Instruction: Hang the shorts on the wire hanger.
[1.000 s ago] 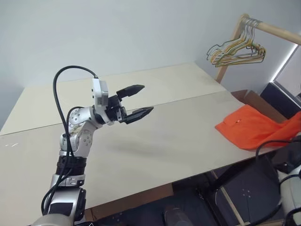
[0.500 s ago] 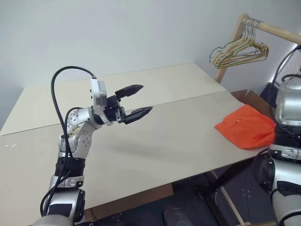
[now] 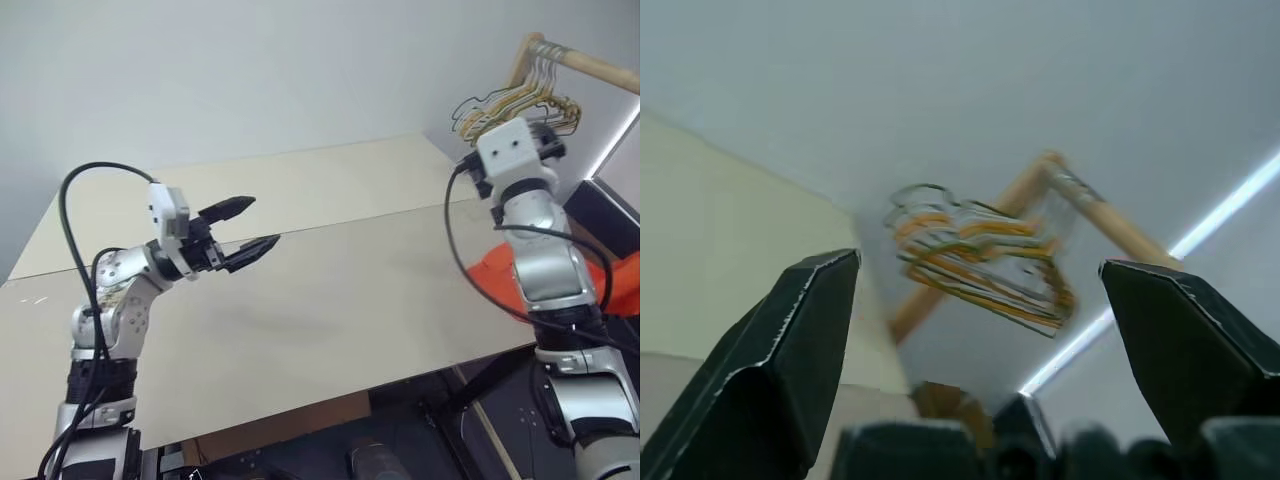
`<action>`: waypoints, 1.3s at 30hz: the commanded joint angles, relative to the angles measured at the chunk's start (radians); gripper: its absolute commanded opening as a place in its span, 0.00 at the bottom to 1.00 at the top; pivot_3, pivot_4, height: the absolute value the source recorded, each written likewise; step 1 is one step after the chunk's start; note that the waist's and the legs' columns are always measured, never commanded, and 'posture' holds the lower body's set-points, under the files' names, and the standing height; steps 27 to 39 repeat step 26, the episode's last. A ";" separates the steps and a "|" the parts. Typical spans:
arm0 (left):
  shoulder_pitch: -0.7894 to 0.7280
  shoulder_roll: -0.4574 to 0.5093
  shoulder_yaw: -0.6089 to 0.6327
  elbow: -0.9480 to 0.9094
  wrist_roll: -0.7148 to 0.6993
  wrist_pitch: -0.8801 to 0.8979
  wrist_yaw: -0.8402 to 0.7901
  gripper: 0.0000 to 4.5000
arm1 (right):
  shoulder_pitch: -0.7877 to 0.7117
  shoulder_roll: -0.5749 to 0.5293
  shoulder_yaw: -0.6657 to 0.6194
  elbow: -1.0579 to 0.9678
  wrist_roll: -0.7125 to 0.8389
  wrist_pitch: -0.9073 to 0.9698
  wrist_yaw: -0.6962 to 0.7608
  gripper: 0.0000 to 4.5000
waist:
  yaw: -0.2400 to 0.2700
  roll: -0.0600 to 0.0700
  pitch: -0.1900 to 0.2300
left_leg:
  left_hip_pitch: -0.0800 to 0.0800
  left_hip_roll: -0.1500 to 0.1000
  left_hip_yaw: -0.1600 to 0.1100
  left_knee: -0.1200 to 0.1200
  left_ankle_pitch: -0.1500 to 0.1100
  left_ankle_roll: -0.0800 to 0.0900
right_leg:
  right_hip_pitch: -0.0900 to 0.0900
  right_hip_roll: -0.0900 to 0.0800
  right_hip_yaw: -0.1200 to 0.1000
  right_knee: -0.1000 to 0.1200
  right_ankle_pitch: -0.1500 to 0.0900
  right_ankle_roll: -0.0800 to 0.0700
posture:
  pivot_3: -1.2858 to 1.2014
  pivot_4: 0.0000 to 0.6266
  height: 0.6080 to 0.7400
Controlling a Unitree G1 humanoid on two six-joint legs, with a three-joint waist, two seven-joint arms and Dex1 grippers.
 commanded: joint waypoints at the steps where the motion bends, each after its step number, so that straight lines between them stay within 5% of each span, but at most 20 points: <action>1: 0.049 0.026 0.044 -0.093 -0.014 0.008 0.027 1.00 | 0.035 -0.021 -0.001 -0.093 0.061 -0.028 0.168 0.99 | 0.016 0.000 0.000 | 0.000 0.000 0.000 0.000 0.000 0.000 | 0.000 0.000 0.000 0.000 0.000 0.000 | 0.50 0.00 1.00; 15: 0.335 0.064 0.073 -0.294 -0.023 0.074 0.086 1.00 | 0.218 -0.128 0.067 -0.196 0.148 -0.208 0.639 0.99 | 0.156 -0.010 0.002 | 0.004 0.000 0.007 0.000 0.000 -0.001 | 0.000 0.001 -0.001 0.005 0.001 -0.002 | 0.53 0.00 1.00; 25: 0.365 0.059 0.058 -0.317 0.003 0.073 0.109 1.00 | 0.242 -0.117 0.074 -0.196 0.105 -0.225 0.670 0.99 | 0.202 -0.014 0.002 | 0.004 0.001 0.011 0.001 0.000 -0.001 | 0.000 0.002 -0.001 0.005 0.002 -0.003 | 0.54 0.00 1.00; 39: 0.363 0.058 0.056 -0.314 0.005 0.073 0.112 1.00 | 0.244 -0.114 0.073 -0.198 0.101 -0.225 0.668 0.99 | 0.202 -0.014 0.002 | 0.004 0.001 0.011 0.002 0.000 -0.001 | 0.000 0.002 -0.001 0.005 0.002 -0.003 | 0.54 0.00 1.00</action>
